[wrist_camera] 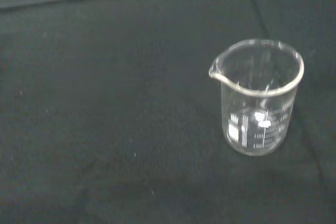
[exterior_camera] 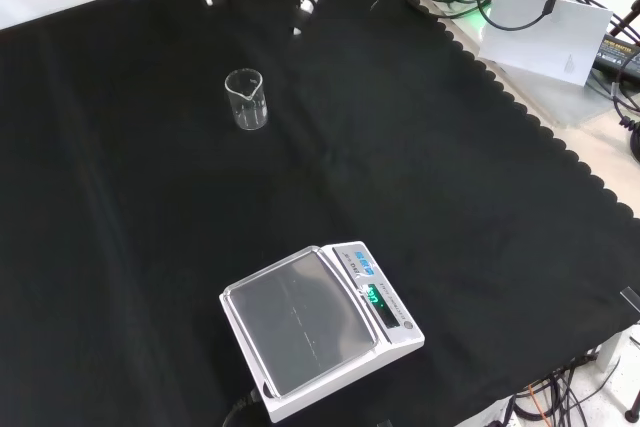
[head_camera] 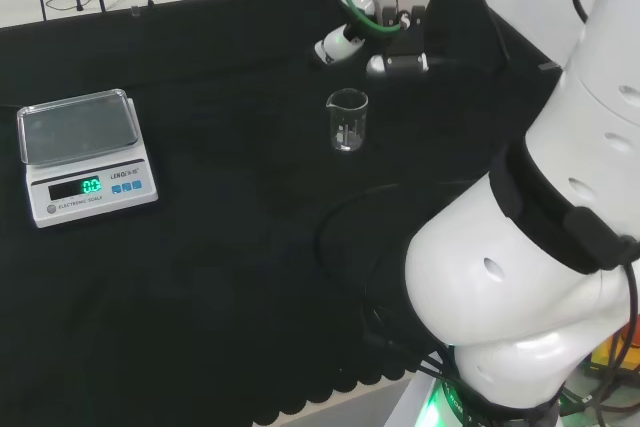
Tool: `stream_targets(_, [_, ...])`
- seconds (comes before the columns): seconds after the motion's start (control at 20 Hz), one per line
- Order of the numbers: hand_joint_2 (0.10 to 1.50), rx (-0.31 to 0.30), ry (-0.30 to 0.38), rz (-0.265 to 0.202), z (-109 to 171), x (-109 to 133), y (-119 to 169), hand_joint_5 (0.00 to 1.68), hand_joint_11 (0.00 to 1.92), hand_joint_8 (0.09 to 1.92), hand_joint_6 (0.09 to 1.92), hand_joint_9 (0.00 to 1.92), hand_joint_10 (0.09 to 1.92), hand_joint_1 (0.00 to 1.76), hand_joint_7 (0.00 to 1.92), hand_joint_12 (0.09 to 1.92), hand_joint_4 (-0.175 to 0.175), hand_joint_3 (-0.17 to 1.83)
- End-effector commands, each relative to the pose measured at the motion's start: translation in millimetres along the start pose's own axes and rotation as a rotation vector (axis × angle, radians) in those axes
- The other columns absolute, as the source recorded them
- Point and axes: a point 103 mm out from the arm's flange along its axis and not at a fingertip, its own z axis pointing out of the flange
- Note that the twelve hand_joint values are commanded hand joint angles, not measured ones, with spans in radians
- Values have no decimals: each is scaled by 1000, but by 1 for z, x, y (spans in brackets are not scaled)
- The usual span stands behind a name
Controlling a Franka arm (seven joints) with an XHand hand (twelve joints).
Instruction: Pick up the beaker.
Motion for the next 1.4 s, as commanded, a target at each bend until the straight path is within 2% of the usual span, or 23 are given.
stream_targets(0.05, [878,58,37,7,46,-11,14,0,0,230,87,0,608,698,0,680,43,-98])
stream_targets(0.75, [879,126,51,-4,96,-6,40,0,0,206,87,0,591,697,0,660,44,-93])
stream_targets(1.4, [881,136,61,44,111,-38,65,0,0,212,87,0,580,698,0,652,47,-90])
